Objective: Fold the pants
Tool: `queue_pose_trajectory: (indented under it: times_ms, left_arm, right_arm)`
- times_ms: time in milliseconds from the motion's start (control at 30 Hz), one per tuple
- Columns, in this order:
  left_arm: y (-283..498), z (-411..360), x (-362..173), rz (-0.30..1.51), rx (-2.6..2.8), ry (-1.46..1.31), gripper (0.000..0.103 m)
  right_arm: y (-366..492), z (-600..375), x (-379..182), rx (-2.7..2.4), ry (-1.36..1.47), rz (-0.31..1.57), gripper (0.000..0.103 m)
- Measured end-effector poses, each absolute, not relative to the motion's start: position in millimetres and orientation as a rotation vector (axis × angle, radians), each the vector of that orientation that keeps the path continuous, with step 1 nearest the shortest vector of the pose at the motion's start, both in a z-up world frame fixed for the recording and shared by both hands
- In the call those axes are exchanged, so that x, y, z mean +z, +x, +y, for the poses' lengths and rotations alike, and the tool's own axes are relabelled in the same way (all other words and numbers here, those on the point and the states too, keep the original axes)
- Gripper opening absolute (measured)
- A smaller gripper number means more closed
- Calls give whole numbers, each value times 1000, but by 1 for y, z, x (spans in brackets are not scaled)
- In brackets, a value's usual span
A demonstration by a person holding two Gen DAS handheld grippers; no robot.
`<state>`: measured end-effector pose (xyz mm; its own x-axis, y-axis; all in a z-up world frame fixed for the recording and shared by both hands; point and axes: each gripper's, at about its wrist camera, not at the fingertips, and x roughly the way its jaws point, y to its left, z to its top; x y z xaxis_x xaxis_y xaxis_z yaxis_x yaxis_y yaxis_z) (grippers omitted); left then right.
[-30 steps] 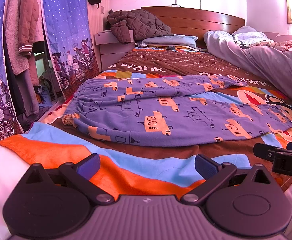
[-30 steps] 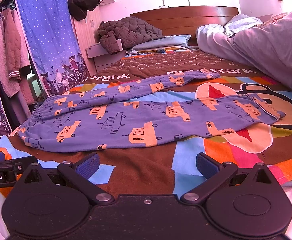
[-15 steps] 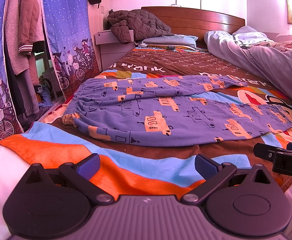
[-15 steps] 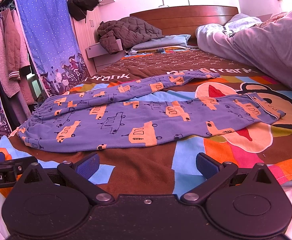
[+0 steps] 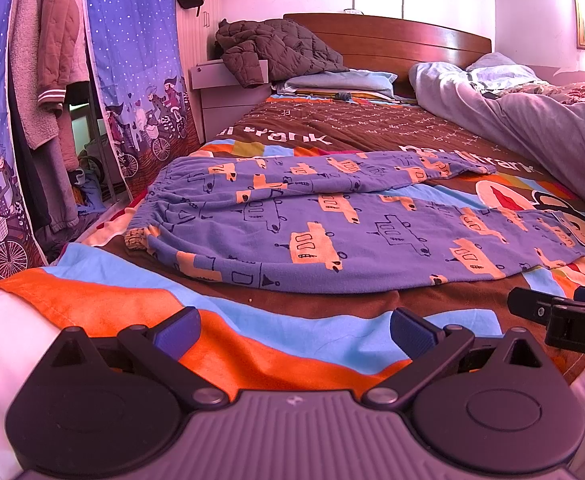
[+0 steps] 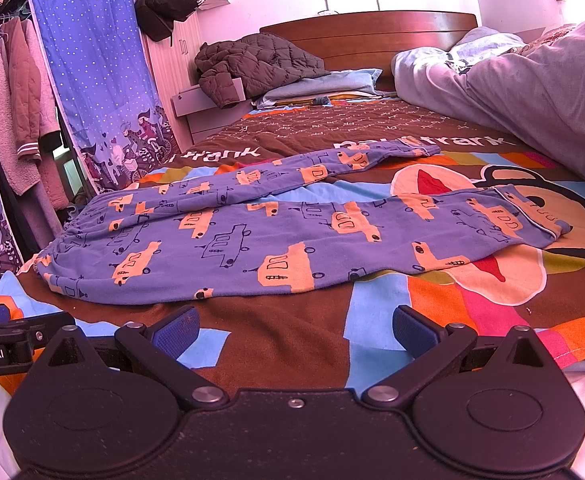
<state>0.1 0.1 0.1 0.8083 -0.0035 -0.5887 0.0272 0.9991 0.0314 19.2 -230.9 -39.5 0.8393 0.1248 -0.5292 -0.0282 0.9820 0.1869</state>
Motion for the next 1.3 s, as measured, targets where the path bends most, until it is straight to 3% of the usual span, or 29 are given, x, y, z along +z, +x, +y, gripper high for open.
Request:
queue_pose_trajectory:
  times_ms: [933, 1300]
  left_arm:
    - [8, 6, 2, 657, -47, -20, 103]
    - [55, 30, 56, 613, -38, 83, 103]
  right_arm:
    - [21, -239, -35, 85, 216, 606, 102]
    - [77, -251, 10, 186, 32, 707, 102]
